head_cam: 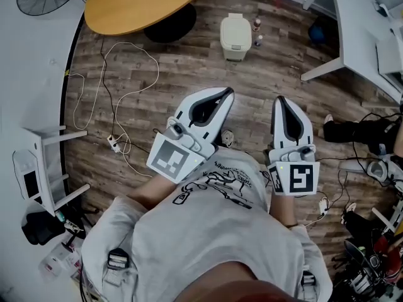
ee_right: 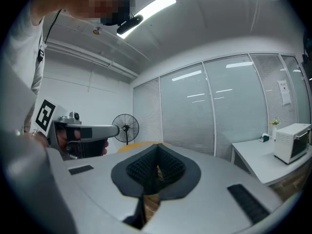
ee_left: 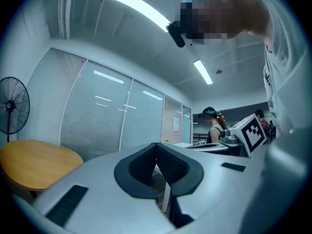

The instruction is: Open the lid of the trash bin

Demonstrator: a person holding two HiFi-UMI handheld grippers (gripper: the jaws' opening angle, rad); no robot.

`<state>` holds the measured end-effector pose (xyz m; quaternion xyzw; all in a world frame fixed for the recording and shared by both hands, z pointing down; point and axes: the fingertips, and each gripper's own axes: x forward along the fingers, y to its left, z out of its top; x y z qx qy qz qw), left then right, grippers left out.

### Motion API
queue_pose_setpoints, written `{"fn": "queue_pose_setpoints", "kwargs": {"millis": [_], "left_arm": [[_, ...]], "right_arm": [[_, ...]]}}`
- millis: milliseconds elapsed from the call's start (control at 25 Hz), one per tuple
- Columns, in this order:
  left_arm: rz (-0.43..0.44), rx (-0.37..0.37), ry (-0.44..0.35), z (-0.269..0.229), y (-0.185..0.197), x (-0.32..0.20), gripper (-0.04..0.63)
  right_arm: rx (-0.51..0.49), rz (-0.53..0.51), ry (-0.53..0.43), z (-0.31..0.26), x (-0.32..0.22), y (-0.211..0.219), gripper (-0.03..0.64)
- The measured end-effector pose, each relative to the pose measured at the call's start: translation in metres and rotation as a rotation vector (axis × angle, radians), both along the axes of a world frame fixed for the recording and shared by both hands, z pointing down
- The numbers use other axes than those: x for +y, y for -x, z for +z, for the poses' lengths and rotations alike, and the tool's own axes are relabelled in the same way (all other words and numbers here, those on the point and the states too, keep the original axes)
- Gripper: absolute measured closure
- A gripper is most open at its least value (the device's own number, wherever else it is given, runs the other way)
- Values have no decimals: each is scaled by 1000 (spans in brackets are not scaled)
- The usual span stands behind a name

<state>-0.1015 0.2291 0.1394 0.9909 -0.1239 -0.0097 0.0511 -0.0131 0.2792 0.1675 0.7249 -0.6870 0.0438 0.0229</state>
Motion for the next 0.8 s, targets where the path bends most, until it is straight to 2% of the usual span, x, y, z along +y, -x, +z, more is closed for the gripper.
{"fn": "queue_pose_setpoints", "kwargs": {"millis": [360,800], "left_arm": [[-5,21,9,5,-29,-70,580],[-43,18,39,12,-53,-192,580]], "right_arm": [[20,-7,31,7,-69,-26,611],[15,-51,65,10,-191,-51,611]]}}
